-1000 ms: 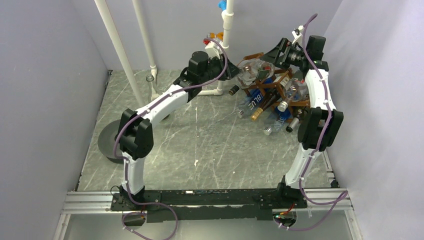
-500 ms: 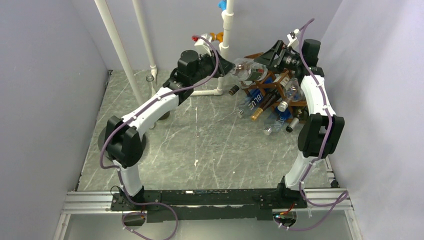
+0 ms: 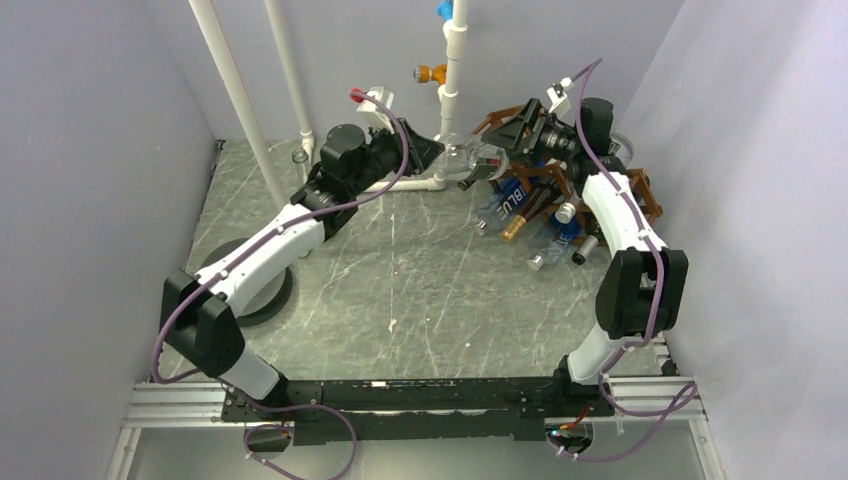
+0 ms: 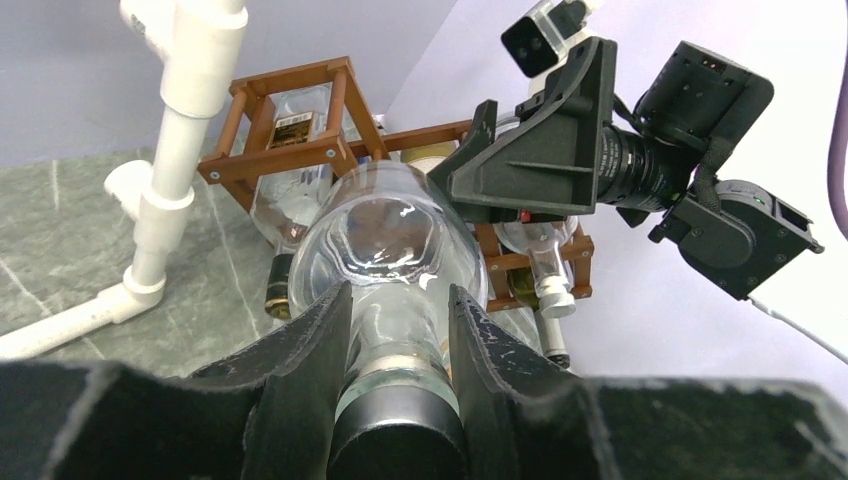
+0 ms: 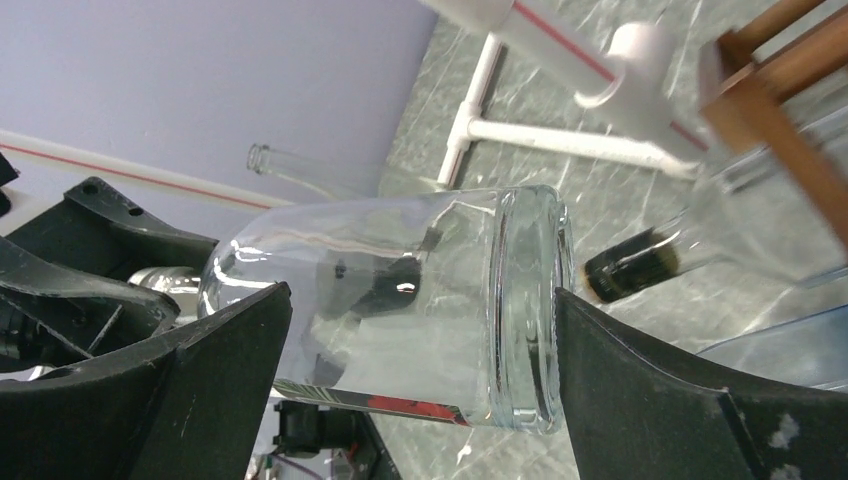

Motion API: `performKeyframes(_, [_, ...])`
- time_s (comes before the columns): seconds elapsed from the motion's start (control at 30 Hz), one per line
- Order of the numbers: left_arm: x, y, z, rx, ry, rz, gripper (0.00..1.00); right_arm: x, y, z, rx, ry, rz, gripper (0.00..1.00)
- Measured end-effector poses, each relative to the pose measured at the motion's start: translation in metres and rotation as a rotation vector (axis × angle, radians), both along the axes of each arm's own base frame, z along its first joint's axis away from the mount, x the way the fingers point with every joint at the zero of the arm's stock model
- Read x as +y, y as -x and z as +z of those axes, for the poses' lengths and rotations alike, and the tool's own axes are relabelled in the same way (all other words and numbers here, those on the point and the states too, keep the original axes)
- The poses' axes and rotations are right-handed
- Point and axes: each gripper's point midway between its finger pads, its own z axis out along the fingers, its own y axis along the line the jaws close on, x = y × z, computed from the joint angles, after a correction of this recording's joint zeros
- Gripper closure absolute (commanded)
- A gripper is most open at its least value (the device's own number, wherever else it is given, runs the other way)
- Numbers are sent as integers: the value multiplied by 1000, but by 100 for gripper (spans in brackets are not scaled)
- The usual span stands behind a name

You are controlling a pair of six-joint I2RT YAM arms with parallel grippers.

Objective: Take the wine bottle off the wine rack
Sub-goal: Pick up the wine bottle from the wine rack.

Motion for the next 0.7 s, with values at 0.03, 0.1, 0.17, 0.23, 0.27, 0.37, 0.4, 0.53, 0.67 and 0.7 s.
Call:
performKeyframes(0.03, [4,4,0,-3,-3,6,100,5,5,-3,9,-5,5,1])
performKeyframes(0.1, [11,10,1,-10,-4,16,100,15,13,-8,31,-14,21,1])
performKeyframes(0.17, [19,17,0,-16,-10,30,100,24,20,-13,48,-25,39,1])
performKeyframes(0.23, [28,25,-3,-17,-18,44,100,34,27,-17,63,-37,58,1])
performKeyframes(0.27, [32,29,-5,-16,-23,49,100,39,31,-21,71,-43,67,1])
performKeyframes(0.37, [44,41,-13,-1,-40,68,100,54,43,-32,96,-63,90,1])
performKeyframes(0.4, [48,44,-16,5,-46,73,100,59,47,-37,110,-71,101,1])
performKeyframes(0.53, [62,59,-30,28,-74,94,100,77,60,-53,164,-89,130,1])
performKeyframes(0.67, [76,74,-39,30,-90,115,100,92,70,-61,199,-114,154,1])
performKeyframes(0.7, [79,77,-41,30,-93,119,100,96,74,-62,206,-118,162,1])
